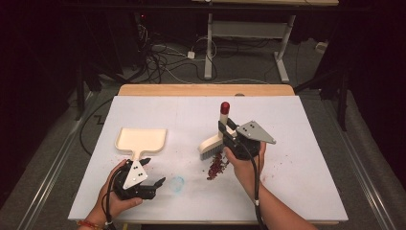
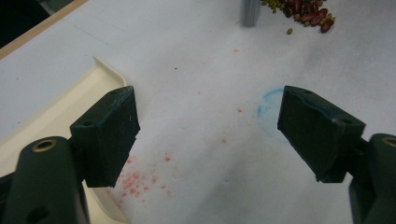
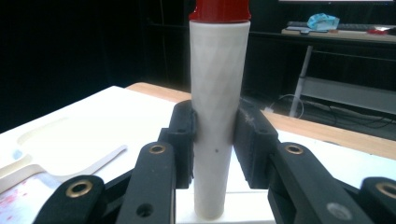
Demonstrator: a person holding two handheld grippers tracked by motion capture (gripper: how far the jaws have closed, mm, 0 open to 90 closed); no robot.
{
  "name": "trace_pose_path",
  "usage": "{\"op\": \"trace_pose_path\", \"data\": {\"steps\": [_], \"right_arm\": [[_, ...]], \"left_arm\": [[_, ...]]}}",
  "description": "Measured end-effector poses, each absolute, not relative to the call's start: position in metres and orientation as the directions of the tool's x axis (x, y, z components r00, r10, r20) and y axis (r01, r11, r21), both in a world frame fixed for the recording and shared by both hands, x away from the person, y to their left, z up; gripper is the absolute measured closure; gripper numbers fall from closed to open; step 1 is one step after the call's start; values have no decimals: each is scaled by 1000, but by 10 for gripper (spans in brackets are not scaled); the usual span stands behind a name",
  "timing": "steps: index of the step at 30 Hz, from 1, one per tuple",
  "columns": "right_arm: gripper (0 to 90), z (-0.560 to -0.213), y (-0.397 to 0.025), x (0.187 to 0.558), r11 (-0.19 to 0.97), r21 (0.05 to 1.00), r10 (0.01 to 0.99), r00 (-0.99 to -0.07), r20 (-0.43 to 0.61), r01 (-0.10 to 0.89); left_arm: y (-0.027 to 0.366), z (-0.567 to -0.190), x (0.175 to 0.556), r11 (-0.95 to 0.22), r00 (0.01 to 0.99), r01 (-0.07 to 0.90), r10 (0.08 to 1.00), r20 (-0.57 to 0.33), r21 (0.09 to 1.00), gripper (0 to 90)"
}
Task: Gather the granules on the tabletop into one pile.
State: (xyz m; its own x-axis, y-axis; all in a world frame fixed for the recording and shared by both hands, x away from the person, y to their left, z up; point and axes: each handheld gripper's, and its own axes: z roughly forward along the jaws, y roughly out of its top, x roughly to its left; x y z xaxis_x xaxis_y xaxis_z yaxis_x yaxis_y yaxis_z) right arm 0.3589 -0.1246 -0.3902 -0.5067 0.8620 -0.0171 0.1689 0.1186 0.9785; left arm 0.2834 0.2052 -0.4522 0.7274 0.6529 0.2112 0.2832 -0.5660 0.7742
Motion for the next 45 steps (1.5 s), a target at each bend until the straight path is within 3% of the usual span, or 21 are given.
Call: {"op": "trace_pose_path", "data": {"steps": [10,15,18,26,31,45], "right_arm": [[703,-380,-121,352,120,980,832,-555,-13,158],[703,-366,-135,356,102,984,804,-595,5,147],[703,-357,-153,358,133,985,772,-634,-34,109],[702,-344,-209,374,243,965,615,-785,-74,99],[702,-355,-234,394,301,946,538,-840,-67,117],[700,-377,-217,423,322,942,319,-948,-13,96]], "left_arm": [[206,-452,284,-567,728,283,652,211,774,198],[208,-452,283,-564,725,284,656,212,775,198],[209,-452,282,-565,722,286,658,213,774,198],[206,-452,282,-571,723,288,656,216,769,198],[205,-453,284,-574,726,288,653,217,766,198],[206,-454,284,-576,731,289,649,213,764,198]]}}
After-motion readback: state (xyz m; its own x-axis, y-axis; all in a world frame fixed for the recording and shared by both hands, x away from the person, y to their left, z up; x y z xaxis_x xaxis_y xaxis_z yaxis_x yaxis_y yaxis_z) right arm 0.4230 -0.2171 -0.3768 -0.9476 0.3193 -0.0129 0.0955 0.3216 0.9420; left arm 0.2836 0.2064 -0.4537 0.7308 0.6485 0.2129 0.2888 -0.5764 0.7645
